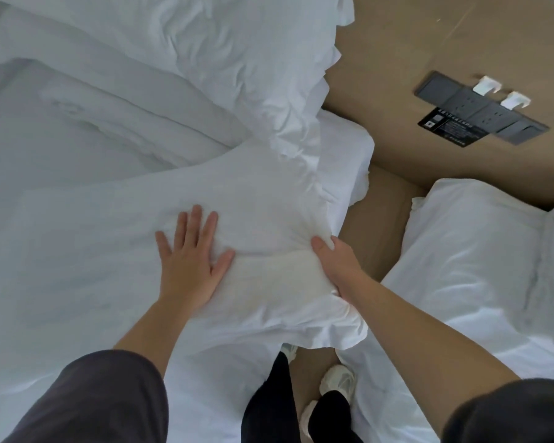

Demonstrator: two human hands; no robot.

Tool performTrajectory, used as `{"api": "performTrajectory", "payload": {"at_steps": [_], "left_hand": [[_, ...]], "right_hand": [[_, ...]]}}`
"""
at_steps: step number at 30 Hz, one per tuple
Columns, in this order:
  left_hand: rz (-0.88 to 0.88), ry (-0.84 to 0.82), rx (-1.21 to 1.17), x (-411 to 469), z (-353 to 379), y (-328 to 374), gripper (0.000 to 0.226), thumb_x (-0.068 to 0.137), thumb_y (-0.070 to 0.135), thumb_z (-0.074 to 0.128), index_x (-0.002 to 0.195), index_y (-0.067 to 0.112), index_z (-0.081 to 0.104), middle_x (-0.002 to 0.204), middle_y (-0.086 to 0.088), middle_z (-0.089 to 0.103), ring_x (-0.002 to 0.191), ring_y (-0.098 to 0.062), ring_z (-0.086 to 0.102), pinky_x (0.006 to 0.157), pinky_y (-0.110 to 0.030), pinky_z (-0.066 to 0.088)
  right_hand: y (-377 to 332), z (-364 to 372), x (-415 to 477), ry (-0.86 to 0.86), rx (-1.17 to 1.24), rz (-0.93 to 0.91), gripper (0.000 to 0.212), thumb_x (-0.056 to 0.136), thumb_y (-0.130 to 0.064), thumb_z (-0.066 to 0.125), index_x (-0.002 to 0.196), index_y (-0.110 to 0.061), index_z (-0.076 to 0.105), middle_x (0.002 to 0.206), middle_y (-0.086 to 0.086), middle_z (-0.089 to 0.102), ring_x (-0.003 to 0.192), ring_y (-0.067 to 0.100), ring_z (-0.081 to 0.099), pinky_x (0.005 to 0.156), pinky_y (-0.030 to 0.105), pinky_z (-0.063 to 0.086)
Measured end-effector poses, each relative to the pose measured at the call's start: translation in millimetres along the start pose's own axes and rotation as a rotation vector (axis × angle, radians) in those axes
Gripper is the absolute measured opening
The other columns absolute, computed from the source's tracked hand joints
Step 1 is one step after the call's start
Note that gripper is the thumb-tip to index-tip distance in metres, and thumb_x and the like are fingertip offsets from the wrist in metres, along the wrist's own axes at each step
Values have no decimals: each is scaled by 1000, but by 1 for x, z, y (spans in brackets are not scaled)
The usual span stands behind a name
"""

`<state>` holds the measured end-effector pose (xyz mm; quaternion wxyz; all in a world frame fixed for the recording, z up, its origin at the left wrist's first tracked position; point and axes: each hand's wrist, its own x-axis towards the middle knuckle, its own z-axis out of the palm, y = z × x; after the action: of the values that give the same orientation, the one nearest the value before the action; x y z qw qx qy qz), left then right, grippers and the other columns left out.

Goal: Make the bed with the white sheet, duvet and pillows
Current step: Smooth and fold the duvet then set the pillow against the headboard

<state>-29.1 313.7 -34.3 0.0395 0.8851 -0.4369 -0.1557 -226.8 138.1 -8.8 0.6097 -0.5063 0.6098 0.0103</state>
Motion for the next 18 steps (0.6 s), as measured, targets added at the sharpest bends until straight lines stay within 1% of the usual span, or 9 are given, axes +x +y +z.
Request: {"api": "performTrajectory", "payload": {"at_steps": [2, 5, 6, 8, 10, 12, 15, 17, 18], "left_hand": [[-25, -51, 63, -1, 13, -12, 85, 85, 76, 17, 154, 30, 1, 163, -5, -6, 149, -30, -2, 113, -66, 7], [-75, -121, 123, -1, 31, -38, 106, 74, 82, 38, 154, 25, -3, 162, -11, -12, 148, -35, -6, 108, -71, 7], [-87, -135, 136, -2, 34, -48, 114, 70, 83, 45, 154, 22, -1, 161, -13, -12, 148, -36, -6, 107, -72, 6], [-77, -144, 169, -2, 38, -71, 128, 60, 84, 58, 154, 19, 2, 161, -15, -9, 148, -38, -3, 106, -72, 9], [-41, -157, 208, 2, 33, -94, 135, 53, 84, 64, 154, 18, 4, 161, -16, -7, 148, -39, 0, 106, -72, 12], [-49, -180, 236, 7, 25, -120, 139, 52, 86, 62, 154, 19, -4, 161, -14, -13, 148, -37, -6, 110, -68, 10], [-112, -196, 232, 11, 21, -149, 139, 56, 84, 62, 154, 17, -10, 161, -14, -12, 148, -31, -9, 112, -64, 4], [-104, -152, 274, 14, 30, -155, 135, 56, 77, 70, 154, 7, 8, 159, -18, 12, 147, -32, 11, 110, -66, 8], [-89, -121, 290, 17, 39, -155, 129, 54, 72, 75, 150, 2, 23, 152, -21, 28, 142, -34, 24, 109, -67, 12]], "right_hand": [[10, 4, 8, -7, -163, 38, 55, 97, -50, 47, 140, -16, 44, 136, 3, 52, 119, 26, 52, 103, 40, 42], [12, 22, 19, 0, -551, 39, 62, 98, -47, 48, 148, -18, 26, 143, 9, 42, 125, 30, 46, 103, 43, 41], [9, 29, 21, 73, -771, -51, 67, 97, -46, 49, 151, -21, 18, 146, 11, 36, 130, 31, 41, 104, 46, 41], [1, 47, 19, 151, -1127, -462, 82, 94, -50, 52, 155, -30, 1, 160, 9, 13, 146, 33, 18, 113, 54, 30], [-14, 71, 17, 17, -1239, -795, 98, 85, -60, 59, 155, -35, -5, 164, 5, -4, 150, 32, -4, 116, 62, 13], [-23, 102, 22, -95, -1352, -915, 118, 69, -70, 68, 154, -37, -6, 164, 6, -11, 149, 36, -12, 113, 69, 3], [-27, 140, 38, -80, -1532, -847, 127, 66, -77, 64, 154, -27, -13, 163, 7, -13, 148, 38, -12, 109, 72, -2], [-24, 154, 54, -16, -1624, -799, 125, 69, -76, 62, 155, -15, -5, 162, 8, 0, 148, 35, 2, 111, 68, 8], [-20, 158, 62, 13, -1650, -809, 122, 67, -75, 65, 154, -11, 8, 158, 9, 14, 145, 34, 16, 110, 62, 18]]}}
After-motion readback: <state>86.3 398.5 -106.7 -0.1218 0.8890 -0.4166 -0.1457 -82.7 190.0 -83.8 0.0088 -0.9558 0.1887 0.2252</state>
